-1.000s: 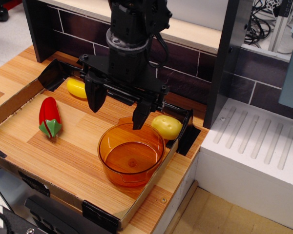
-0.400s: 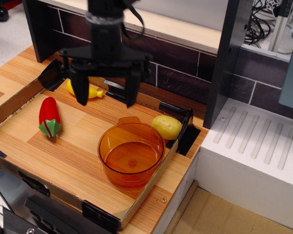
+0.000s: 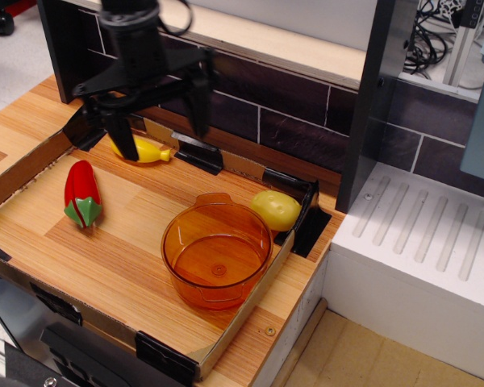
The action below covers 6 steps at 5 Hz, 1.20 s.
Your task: Put banana in pot
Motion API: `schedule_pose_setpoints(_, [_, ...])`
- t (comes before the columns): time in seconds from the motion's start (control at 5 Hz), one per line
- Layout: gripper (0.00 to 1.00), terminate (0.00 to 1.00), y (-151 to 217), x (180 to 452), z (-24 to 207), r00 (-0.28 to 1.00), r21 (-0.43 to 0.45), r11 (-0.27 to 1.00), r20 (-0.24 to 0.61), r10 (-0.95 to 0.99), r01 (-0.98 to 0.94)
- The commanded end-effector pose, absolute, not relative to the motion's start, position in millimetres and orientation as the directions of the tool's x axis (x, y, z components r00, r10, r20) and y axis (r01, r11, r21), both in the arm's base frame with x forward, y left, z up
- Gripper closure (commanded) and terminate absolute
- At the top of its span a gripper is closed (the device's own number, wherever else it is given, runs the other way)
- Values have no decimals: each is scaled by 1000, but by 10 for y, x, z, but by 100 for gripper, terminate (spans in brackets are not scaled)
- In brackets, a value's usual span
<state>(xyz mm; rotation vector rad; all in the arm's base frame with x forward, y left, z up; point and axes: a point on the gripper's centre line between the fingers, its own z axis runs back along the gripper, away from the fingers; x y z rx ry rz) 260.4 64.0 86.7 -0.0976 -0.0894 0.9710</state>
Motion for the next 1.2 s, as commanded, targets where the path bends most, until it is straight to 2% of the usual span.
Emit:
schedule_pose_setpoints(0.0, [0, 0, 857, 2639, 701, 264, -234, 301, 177, 948, -924])
schedule_pose_setpoints(0.2, [0, 0, 949, 2695, 560, 58, -243, 88, 127, 990, -966])
schedule_pose_setpoints(0.4, [0, 0, 1019, 2763, 530, -68, -246, -46, 82, 994, -968])
schedule_pose_setpoints(0.6, [0, 0, 1092, 2799, 498, -176, -228, -162, 41, 984, -960])
schedule_pose_setpoints(1.0, [0, 0, 1196, 2908, 522, -306, -167, -309, -44, 951, -936])
